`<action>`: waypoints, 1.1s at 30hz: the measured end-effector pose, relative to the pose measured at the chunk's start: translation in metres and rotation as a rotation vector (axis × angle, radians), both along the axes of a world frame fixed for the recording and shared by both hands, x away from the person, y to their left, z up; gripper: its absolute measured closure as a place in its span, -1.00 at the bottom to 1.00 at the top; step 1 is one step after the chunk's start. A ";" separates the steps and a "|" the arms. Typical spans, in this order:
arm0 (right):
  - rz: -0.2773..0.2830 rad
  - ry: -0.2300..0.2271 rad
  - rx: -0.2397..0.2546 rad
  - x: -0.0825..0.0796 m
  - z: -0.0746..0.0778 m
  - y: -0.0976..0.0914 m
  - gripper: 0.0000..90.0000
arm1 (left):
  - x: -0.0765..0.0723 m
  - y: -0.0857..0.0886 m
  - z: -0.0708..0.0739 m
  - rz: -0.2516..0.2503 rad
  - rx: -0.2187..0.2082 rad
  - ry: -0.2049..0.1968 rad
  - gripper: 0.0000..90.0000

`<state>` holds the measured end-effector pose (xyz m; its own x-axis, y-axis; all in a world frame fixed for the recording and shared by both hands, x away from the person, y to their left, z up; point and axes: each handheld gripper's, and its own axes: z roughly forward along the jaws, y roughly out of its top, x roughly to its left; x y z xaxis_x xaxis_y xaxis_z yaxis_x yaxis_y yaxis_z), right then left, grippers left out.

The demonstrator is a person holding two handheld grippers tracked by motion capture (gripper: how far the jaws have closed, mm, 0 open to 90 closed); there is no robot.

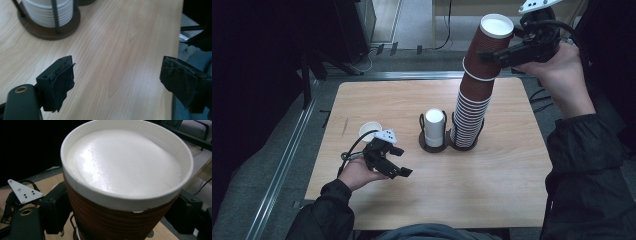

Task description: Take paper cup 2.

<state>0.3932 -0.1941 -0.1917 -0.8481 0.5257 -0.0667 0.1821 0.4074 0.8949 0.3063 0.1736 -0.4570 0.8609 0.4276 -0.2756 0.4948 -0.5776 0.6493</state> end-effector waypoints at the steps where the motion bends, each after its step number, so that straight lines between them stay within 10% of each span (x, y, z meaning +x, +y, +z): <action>1: -0.001 -0.008 0.001 -0.001 0.003 0.000 -0.62 | 0.000 0.000 0.000 -0.007 -0.013 0.004 -0.76; 20: 0.106 -0.019 0.025 -0.045 0.030 -0.002 -0.61 | 0.000 0.003 0.003 0.019 -0.004 -0.025 -0.69; 33: 0.207 0.040 0.005 -0.074 -0.011 0.007 -0.61 | 0.003 0.010 0.009 0.060 -0.065 -0.011 -0.71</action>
<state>0.3187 -0.1876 -0.2027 -0.9399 0.3401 -0.0285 0.1305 0.4353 0.8908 0.3096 0.1834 -0.4484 0.8373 0.4603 -0.2951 0.5200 -0.5033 0.6901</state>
